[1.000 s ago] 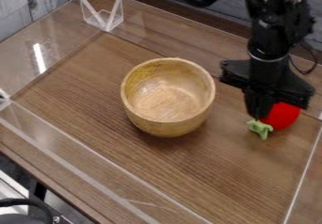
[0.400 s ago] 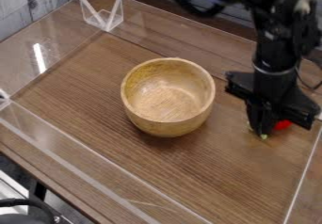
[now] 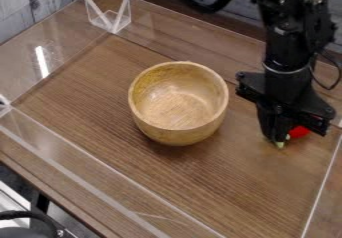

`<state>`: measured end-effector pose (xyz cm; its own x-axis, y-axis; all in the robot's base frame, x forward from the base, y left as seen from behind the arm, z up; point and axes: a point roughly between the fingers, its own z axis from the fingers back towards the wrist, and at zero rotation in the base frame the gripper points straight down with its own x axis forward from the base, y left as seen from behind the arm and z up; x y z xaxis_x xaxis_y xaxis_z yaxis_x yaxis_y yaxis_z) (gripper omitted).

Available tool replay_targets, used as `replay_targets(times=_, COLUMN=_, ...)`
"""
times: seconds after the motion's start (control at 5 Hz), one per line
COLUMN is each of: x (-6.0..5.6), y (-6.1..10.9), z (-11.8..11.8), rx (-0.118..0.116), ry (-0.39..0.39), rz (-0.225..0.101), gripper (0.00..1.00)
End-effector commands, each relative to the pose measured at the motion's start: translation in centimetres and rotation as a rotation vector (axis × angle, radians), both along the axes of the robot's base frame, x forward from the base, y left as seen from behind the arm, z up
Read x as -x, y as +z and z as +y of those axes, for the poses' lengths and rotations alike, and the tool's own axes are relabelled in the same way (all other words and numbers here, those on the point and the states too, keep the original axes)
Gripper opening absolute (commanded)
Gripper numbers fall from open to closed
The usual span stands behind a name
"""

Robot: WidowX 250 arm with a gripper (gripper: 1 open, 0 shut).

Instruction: Move the red fruit to the right side of the table

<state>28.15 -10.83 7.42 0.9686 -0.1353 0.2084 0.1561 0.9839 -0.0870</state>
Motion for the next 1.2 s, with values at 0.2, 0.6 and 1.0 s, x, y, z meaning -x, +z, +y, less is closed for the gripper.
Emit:
replay_targets(times=0.2, x=0.6, y=1.7, z=-0.5, rx=0.022, ry=-0.013, rz=-0.019, gripper=1.00)
replay_targets(times=0.6, x=2.0, y=2.0, z=-1.0, rx=0.020, ry=-0.022, rz=-0.001, gripper=1.00)
replay_targets(times=1.0, x=1.8, y=2.9, z=-0.4, rx=0.020, ry=0.007, rz=0.024, gripper=1.00)
